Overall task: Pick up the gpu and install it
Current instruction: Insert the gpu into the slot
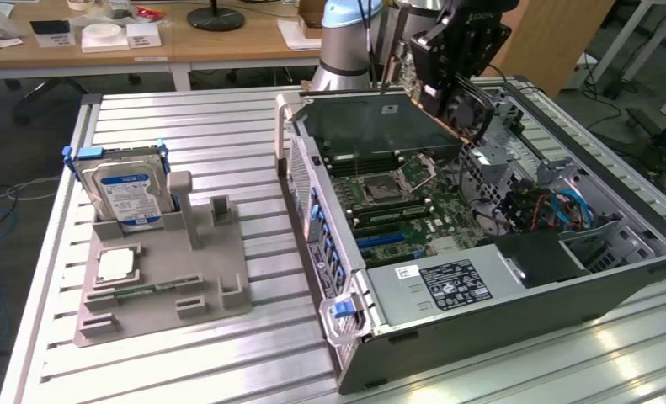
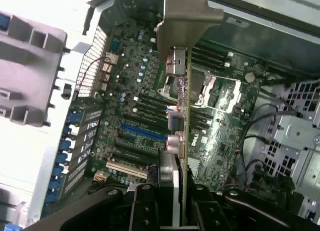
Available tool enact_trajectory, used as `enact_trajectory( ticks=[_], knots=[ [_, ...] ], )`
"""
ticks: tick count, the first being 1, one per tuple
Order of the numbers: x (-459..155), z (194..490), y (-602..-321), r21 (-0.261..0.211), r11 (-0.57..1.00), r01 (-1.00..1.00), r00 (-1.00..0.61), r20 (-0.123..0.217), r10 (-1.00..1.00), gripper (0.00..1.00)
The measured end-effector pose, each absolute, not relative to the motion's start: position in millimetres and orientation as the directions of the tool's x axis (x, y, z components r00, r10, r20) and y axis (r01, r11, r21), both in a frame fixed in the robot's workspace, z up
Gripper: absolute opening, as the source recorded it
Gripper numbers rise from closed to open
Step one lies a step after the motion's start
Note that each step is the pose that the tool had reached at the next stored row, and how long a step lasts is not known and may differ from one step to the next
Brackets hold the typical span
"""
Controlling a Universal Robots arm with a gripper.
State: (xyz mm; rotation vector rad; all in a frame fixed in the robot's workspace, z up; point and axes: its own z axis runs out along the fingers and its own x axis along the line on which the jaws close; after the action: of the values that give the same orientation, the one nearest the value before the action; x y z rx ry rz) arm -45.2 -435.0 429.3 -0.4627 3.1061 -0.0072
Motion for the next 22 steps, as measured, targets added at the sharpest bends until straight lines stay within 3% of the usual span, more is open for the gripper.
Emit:
enact_trajectory(
  ticks=[22],
  knots=[
    [-45.7,426.7,-435.9,-0.019,0.851,-0.525,-0.851,0.004,-0.525,0.28]
  ],
)
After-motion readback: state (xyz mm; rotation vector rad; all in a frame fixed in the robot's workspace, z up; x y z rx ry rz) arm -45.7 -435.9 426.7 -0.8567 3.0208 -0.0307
